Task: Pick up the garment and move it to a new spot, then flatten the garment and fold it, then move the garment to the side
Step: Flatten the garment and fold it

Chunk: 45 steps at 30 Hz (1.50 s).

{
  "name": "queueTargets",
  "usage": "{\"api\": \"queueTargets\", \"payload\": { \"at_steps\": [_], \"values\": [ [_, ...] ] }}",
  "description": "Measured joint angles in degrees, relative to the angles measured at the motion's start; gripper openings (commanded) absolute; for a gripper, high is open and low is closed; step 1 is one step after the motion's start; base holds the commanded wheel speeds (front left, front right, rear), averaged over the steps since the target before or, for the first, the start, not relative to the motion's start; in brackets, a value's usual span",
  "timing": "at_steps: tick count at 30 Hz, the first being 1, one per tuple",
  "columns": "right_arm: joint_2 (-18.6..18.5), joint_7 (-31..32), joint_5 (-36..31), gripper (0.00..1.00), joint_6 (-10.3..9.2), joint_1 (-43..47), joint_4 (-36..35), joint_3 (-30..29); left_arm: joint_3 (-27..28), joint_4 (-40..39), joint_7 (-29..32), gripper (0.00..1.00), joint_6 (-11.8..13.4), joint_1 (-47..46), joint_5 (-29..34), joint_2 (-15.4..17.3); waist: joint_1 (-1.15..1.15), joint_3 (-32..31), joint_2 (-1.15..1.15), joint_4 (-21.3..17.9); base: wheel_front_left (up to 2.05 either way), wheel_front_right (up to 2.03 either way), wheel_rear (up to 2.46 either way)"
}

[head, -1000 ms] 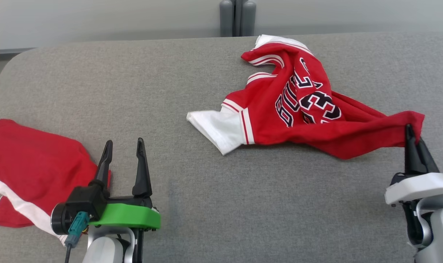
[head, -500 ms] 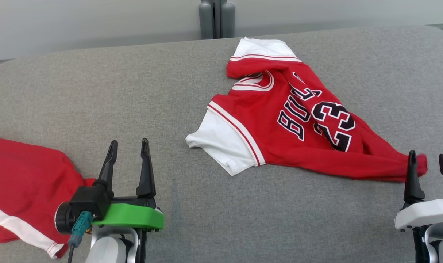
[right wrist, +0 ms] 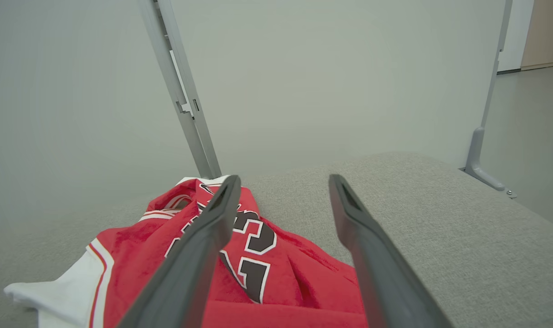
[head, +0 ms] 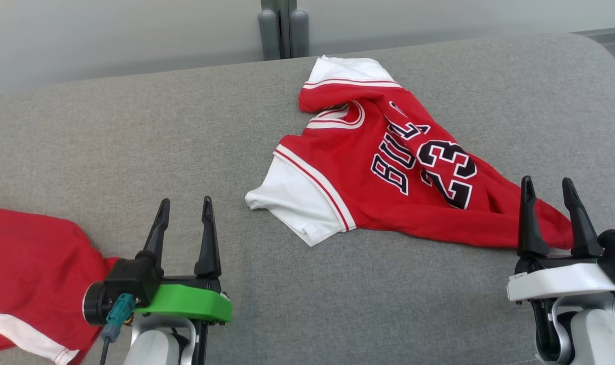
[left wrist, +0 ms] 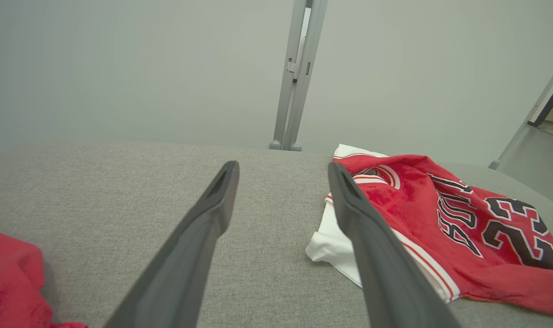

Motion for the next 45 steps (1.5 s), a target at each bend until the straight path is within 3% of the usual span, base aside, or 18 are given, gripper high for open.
{"api": "queueTargets", "payload": {
  "at_steps": [7, 15, 22, 30, 31, 32, 33, 39, 45],
  "values": [
    [0.0, -0.01, 1.44, 1.0, 0.0, -0.69, -0.58, -0.22, -2.21, 4.5, 0.0, 1.0, -0.93, -2.18, 0.76, 0.01, 0.0, 1.37, 0.0, -1.0, 0.0, 0.0, 0.0],
    [0.0, -0.03, 1.91, 1.0, 0.0, -1.89, -1.03, -0.09, -6.32, 17.42, 0.0, 1.0, -2.7, -10.36, 3.77, -0.03, 0.0, 4.54, 0.0, -2.42, 0.0, 0.0, 0.0],
    [0.01, -0.05, 2.6, 1.0, 0.0, -2.97, -0.97, 0.51, -6.56, 27.83, 0.0, 1.0, -2.48, -16.71, 5.3, -0.02, 0.0, 6.61, 0.0, -4.25, 0.0, 0.0, 0.0],
    [0.01, -0.07, 2.87, 1.0, 0.0, -3.35, -0.53, 0.48, -6.71, 36.2, 0.0, 1.0, -3.97, -21.23, 4.93, -0.02, 0.0, 7.71, 0.0, -5.89, 0.0, 0.0, 0.0],
    [0.01, -0.05, 2.94, 1.0, 0.0, -3.4, -0.48, 0.48, -6.73, 36.64, -0.01, 0.87, -4.35, -21.51, 4.71, -0.02, 0.0, 7.75, 0.0, -6.01, 0.0, 0.0, 0.0],
    [0.01, -0.07, 3.05, 1.0, 0.0, -3.42, -0.43, 0.47, -6.65, 36.84, 0.0, 0.26, -4.79, -21.71, 4.07, -0.02, 0.0, 7.78, 0.0, -6.15, 0.0, 0.0, 0.0],
    [0.01, -0.05, 3.05, 1.0, 0.0, -3.43, -0.37, 0.47, -6.46, 36.82, 0.0, 0.0, -5.03, -21.89, 3.46, -0.02, 0.0, 7.79, 0.0, -6.24, 0.0, 0.0, 0.0],
    [0.0, -0.07, 3.01, 1.0, 0.0, -3.44, 0.04, 0.12, -3.57, 31.47, 0.0, 0.0, -5.48, -22.18, 0.79, -0.04, 0.0, 7.41, 0.0, -5.91, 0.0, 0.0, 0.0],
    [0.01, -0.07, 2.44, 1.0, 0.0, -3.32, 1.47, 0.1, 2.05, 23.68, -0.01, 0.0, -4.34, -20.09, 0.0, -0.03, 0.0, 6.86, 0.0, -4.83, 0.0, 0.0, 0.0]
  ]
}}
